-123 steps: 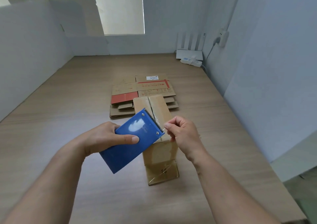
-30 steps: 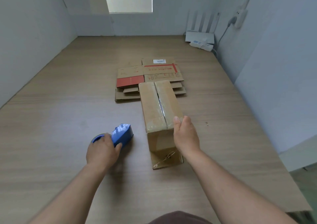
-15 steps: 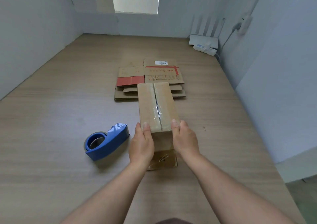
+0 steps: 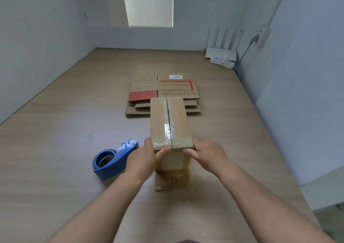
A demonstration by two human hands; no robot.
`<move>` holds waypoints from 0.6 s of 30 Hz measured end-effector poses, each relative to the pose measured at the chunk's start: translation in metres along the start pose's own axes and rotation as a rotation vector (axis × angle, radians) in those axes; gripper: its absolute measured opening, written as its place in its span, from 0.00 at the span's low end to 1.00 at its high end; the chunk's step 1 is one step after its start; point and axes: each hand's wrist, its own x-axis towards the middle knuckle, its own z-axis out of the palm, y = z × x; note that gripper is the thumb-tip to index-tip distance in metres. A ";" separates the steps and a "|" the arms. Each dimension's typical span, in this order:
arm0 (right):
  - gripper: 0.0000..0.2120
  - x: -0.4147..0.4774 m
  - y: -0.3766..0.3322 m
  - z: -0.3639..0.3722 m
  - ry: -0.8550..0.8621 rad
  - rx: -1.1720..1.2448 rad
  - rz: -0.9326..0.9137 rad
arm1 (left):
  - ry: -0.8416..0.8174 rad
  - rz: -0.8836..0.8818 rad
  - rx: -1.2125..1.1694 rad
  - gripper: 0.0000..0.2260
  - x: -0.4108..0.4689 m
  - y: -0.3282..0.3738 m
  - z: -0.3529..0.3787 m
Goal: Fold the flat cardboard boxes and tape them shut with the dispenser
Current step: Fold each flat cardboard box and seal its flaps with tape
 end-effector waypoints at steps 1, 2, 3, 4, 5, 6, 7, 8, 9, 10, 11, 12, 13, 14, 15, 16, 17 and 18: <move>0.23 -0.002 0.005 0.001 -0.021 0.036 -0.022 | -0.030 0.019 -0.006 0.33 0.002 -0.004 -0.002; 0.22 -0.004 0.009 0.001 -0.046 0.073 -0.041 | -0.069 0.047 0.001 0.32 0.005 -0.009 -0.006; 0.20 -0.006 0.014 -0.001 -0.066 0.107 -0.059 | -0.109 0.076 0.024 0.31 0.007 -0.014 -0.009; 0.20 -0.007 0.017 -0.002 -0.087 0.140 -0.070 | -0.140 0.102 0.038 0.30 0.008 -0.019 -0.013; 0.19 -0.009 0.018 -0.004 -0.104 0.173 -0.087 | -0.163 0.120 0.026 0.29 0.008 -0.022 -0.015; 0.19 -0.011 0.016 -0.006 -0.117 0.203 -0.099 | -0.182 0.133 -0.021 0.28 0.006 -0.025 -0.018; 0.18 -0.013 0.014 -0.007 -0.112 0.232 -0.100 | -0.190 0.136 -0.093 0.27 0.004 -0.025 -0.019; 0.17 -0.014 0.012 -0.008 -0.082 0.264 -0.074 | -0.172 0.132 -0.166 0.26 0.001 -0.025 -0.020; 0.16 -0.014 0.010 -0.008 -0.017 0.307 -0.025 | -0.107 0.116 -0.227 0.24 -0.002 -0.025 -0.019; 0.15 -0.014 0.008 -0.008 0.070 0.355 0.033 | 0.006 0.095 -0.273 0.20 -0.004 -0.023 -0.017; 0.14 -0.014 0.005 -0.008 0.148 0.402 0.070 | 0.136 0.063 -0.294 0.15 -0.006 -0.021 -0.015; 0.11 -0.013 0.002 -0.009 0.194 0.431 0.077 | 0.240 0.026 -0.301 0.11 -0.007 -0.019 -0.013; 0.08 -0.012 -0.002 -0.009 0.217 0.435 0.063 | 0.301 -0.006 -0.304 0.10 -0.007 -0.016 -0.010; 0.07 -0.012 -0.006 -0.009 0.221 0.416 0.056 | 0.329 -0.030 -0.299 0.11 -0.008 -0.013 -0.008; 0.07 -0.012 -0.010 -0.008 0.217 0.394 0.057 | 0.340 -0.042 -0.288 0.11 -0.008 -0.011 -0.006; 0.06 -0.012 -0.011 -0.008 0.199 0.381 0.059 | 0.340 -0.047 -0.270 0.11 -0.008 -0.010 -0.004; 0.06 -0.014 -0.011 -0.009 0.162 0.380 0.049 | 0.326 -0.048 -0.240 0.10 -0.008 -0.011 -0.003; 0.06 -0.015 -0.010 -0.011 0.104 0.385 0.031 | 0.296 -0.037 -0.210 0.09 -0.009 -0.014 -0.001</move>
